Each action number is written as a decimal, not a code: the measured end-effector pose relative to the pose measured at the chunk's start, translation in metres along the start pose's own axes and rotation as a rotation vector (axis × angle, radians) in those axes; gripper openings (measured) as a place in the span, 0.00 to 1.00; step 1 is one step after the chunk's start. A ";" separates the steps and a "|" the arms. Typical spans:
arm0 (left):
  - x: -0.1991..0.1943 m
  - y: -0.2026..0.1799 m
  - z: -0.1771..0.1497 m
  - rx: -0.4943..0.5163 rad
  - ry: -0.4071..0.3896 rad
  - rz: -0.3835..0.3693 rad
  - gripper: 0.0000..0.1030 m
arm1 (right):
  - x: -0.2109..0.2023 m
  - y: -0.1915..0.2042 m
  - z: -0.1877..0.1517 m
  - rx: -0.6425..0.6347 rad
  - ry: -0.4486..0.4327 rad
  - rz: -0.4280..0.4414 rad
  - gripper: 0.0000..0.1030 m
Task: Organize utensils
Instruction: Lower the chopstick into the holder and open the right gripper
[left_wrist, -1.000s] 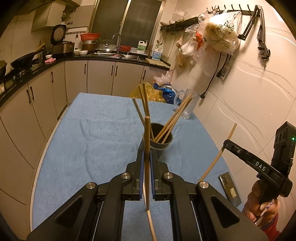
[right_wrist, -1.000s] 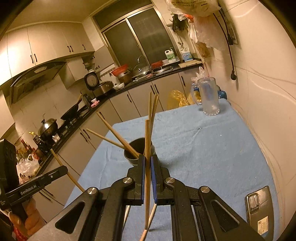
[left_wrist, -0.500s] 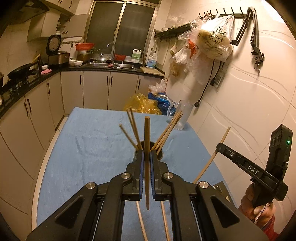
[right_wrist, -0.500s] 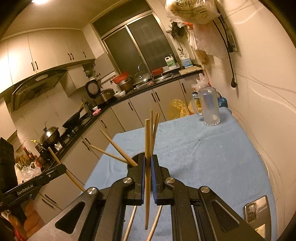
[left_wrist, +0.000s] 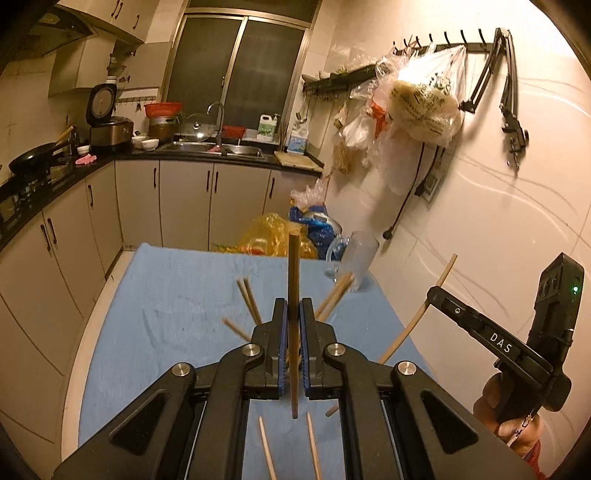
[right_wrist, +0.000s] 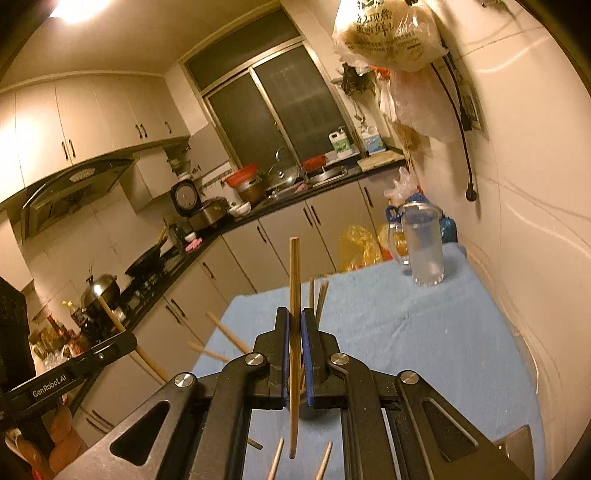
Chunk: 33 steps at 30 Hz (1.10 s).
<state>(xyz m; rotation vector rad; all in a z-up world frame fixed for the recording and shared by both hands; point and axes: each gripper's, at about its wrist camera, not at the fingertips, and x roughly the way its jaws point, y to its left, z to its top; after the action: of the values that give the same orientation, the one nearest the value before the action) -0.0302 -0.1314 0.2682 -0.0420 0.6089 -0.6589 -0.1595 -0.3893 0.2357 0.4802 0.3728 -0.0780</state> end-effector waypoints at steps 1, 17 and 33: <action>0.002 0.000 0.006 -0.003 -0.010 0.004 0.06 | 0.002 0.001 0.005 0.003 -0.011 -0.001 0.07; 0.050 0.021 0.032 -0.065 -0.018 0.022 0.06 | 0.060 0.011 0.034 -0.001 -0.067 -0.063 0.07; 0.079 0.038 0.001 -0.098 0.042 0.017 0.06 | 0.110 0.004 -0.004 -0.012 0.085 -0.075 0.08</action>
<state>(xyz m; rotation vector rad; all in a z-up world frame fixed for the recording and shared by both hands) 0.0411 -0.1473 0.2197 -0.1146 0.6811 -0.6147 -0.0583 -0.3827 0.1935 0.4586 0.4740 -0.1281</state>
